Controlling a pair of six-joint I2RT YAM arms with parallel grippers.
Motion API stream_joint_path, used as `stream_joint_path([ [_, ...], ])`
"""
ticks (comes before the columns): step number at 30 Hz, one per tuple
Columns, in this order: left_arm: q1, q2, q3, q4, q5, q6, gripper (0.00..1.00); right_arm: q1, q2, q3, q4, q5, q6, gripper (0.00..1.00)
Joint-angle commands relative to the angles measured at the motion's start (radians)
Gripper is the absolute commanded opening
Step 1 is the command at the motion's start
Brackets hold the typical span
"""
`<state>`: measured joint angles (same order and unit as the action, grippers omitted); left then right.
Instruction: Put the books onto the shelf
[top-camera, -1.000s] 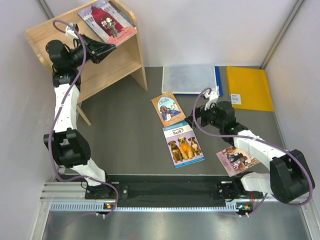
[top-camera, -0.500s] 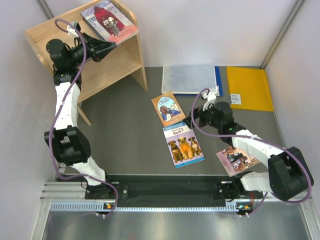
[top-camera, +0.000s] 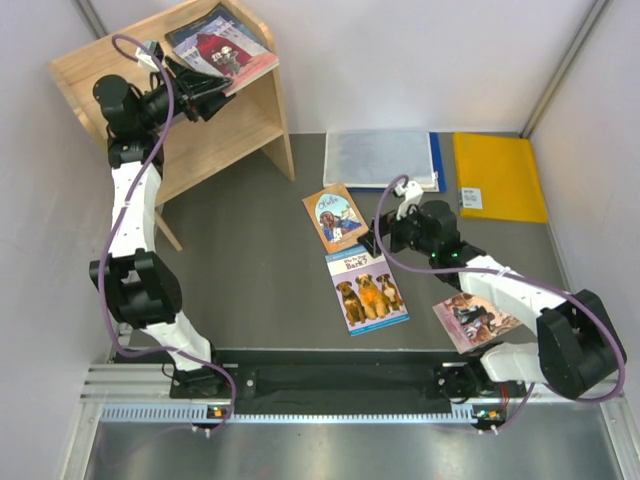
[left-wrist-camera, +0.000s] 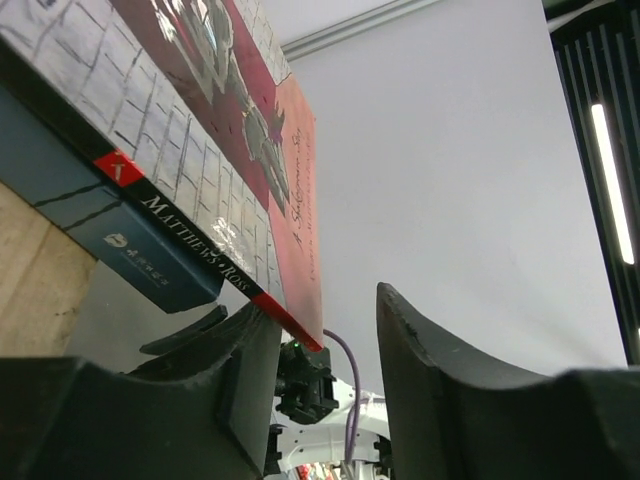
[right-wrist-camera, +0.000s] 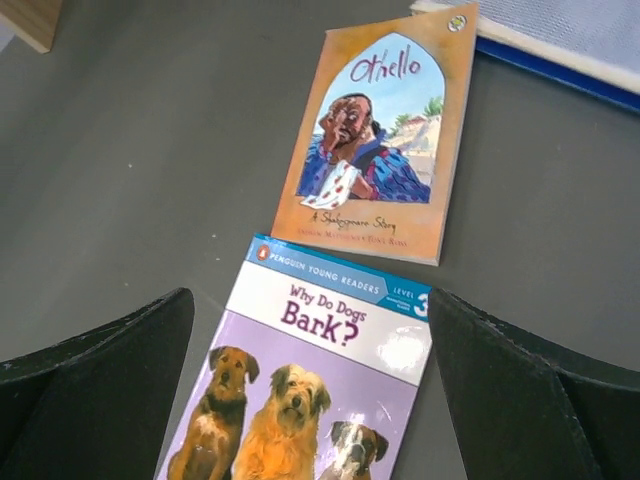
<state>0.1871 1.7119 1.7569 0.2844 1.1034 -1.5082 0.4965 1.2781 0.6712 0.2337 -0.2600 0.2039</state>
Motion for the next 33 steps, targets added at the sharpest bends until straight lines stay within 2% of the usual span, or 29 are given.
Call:
stream_joint_path([
  [1, -0.003, -0.001, 0.044, 0.039, 0.000, -0.009, 0.49, 0.062, 0.027, 0.220, -0.026, 0.070, -0.075, 0.98],
  [5, -0.003, -0.005, 0.038, 0.047, -0.010, -0.015, 0.63, 0.102, 0.079, 0.393, -0.069, 0.085, -0.115, 0.92],
  [8, -0.003, -0.009, 0.035, 0.058, -0.020, -0.018, 0.65, 0.117, 0.145, 0.572, -0.089, 0.076, -0.112, 0.77],
  [9, -0.002, -0.009, 0.033, 0.058, -0.020, -0.020, 0.66, 0.122, 0.164, 0.609, -0.094, 0.065, -0.110, 0.64],
  [11, -0.002, -0.015, 0.027, 0.058, -0.027, -0.018, 0.70, 0.132, 0.225, 0.718, -0.105, 0.047, -0.110, 0.47],
  [12, -0.002, -0.017, 0.027, 0.058, -0.027, -0.017, 0.74, 0.137, 0.246, 0.755, -0.111, 0.035, -0.112, 0.33],
  [14, -0.002, -0.023, 0.021, 0.044, -0.028, -0.009, 0.76, 0.157, 0.305, 0.850, -0.129, 0.031, -0.113, 0.20],
  [15, -0.002, -0.024, 0.018, 0.036, -0.031, 0.005, 0.78, 0.163, 0.322, 0.876, -0.135, 0.022, -0.123, 0.09],
  [18, -0.002, -0.043, -0.011, 0.022, -0.040, 0.026, 0.82, 0.186, 0.371, 0.944, -0.149, 0.015, -0.132, 0.01],
  [20, -0.002, -0.054, -0.020, -0.002, -0.040, 0.046, 0.83, 0.197, 0.383, 0.946, -0.145, 0.013, -0.136, 0.00],
  [23, -0.003, -0.069, 0.012, -0.141, -0.059, 0.159, 0.86, 0.200, 0.382, 0.915, -0.131, 0.007, -0.135, 0.00],
  [25, -0.002, -0.067, 0.061, -0.380, -0.111, 0.337, 0.89, 0.200, 0.371, 0.892, -0.110, 0.007, -0.129, 0.00],
  [28, -0.002, -0.060, 0.134, -0.581, -0.160, 0.505, 0.91, 0.201, 0.356, 0.852, -0.094, 0.007, -0.124, 0.00],
  [30, -0.002, -0.057, 0.148, -0.606, -0.169, 0.540, 0.92, 0.200, 0.351, 0.835, -0.093, 0.010, -0.124, 0.00],
  [32, -0.002, -0.049, 0.167, -0.655, -0.184, 0.562, 0.99, 0.198, 0.346, 0.828, -0.096, 0.010, -0.127, 0.00],
  [33, -0.003, -0.048, 0.177, -0.688, -0.197, 0.604, 0.99, 0.200, 0.343, 0.826, -0.096, 0.008, -0.129, 0.00],
])
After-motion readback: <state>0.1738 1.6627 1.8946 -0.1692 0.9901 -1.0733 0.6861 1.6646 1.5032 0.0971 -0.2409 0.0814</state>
